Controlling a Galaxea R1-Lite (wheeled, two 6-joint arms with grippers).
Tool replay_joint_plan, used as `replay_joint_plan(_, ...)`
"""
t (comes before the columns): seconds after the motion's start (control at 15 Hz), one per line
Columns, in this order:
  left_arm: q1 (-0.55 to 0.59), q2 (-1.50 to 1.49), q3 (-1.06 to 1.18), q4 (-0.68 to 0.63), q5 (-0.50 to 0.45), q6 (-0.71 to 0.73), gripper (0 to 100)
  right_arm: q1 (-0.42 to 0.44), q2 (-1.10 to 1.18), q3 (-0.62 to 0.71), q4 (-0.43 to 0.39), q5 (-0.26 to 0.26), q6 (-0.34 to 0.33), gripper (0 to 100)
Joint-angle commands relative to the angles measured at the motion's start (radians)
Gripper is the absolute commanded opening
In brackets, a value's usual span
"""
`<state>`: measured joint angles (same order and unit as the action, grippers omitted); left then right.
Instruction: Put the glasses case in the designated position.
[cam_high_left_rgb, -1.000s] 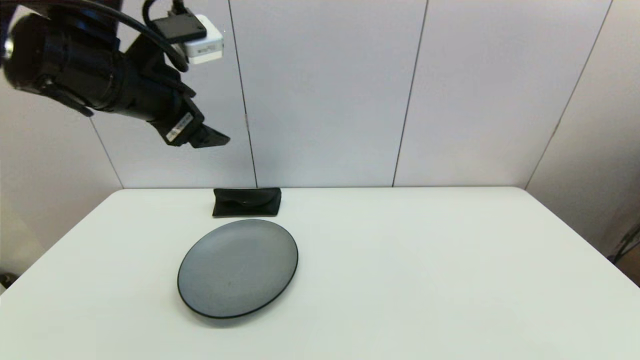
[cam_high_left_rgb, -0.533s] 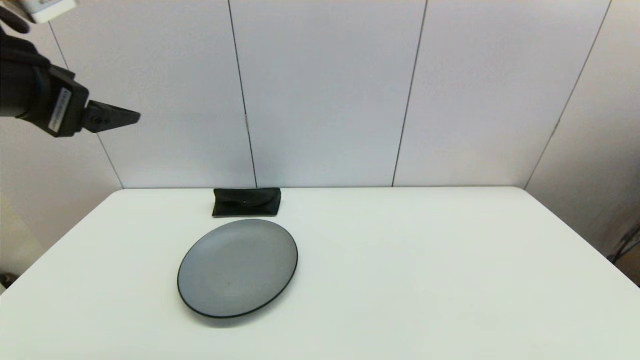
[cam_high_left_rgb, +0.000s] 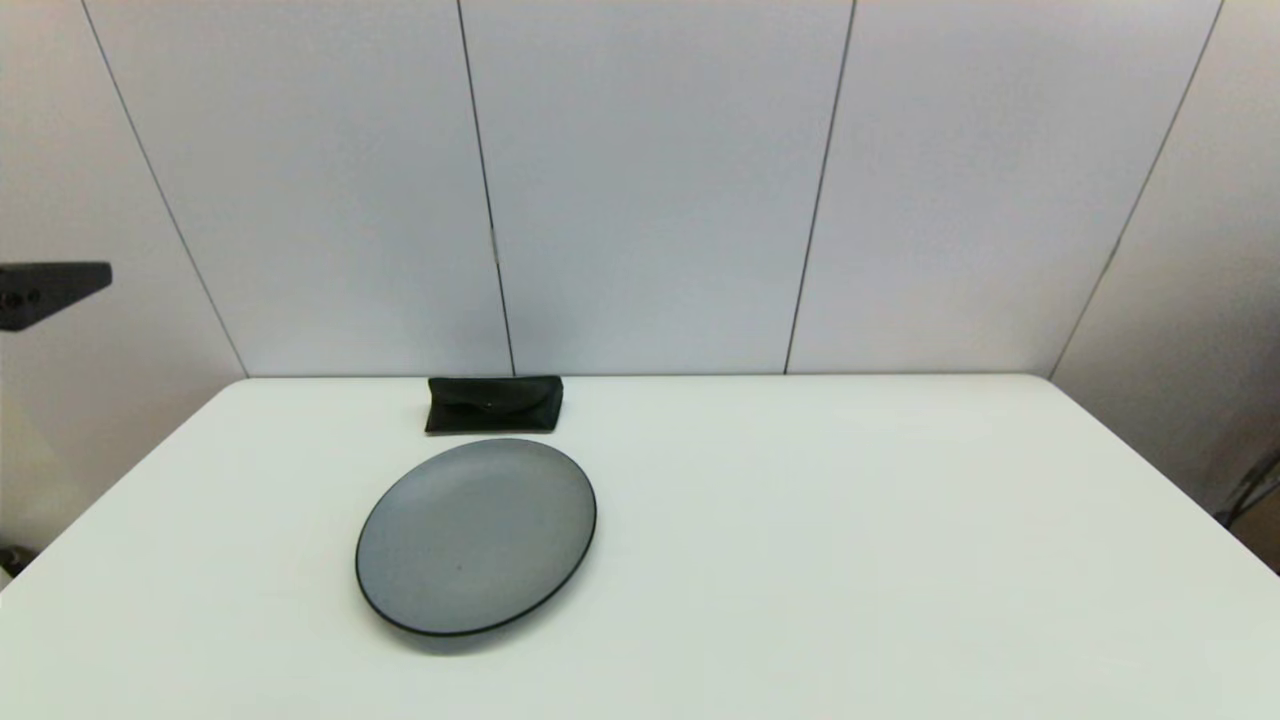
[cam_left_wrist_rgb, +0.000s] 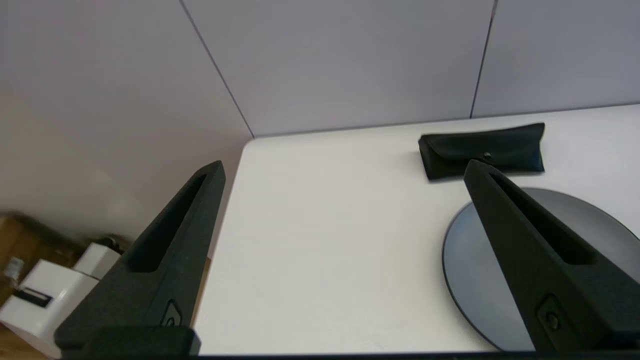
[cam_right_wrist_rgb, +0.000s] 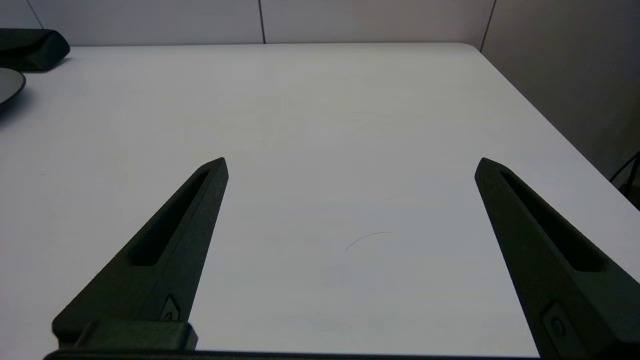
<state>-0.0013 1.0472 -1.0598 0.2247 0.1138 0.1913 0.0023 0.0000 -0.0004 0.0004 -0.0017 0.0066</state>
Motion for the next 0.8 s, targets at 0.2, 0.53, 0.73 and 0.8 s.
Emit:
replay_joint_plan(0.2,0.007,-0.339,0.385,-0.018,-0.098,-0.001,100,0.001,0.002,0.000,0.001,0.000,0.000,100)
replay_joint_plan(0.53,0.007,-0.619,0.689,-0.108,-0.097,-0.003,100,-0.001,0.002,0.000,0.001,0.000,0.000,100)
replay_joint_plan(0.73,0.004,-0.722,0.773,-0.108,-0.097,-0.003,100,0.001,0.002,0.000,0.000,0.000,0.000,100)
replay_joint_plan(0.8,0.003,-0.757,0.796,-0.108,-0.097,-0.003,100,0.001,0.002,0.000,0.001,0.000,0.000,100)
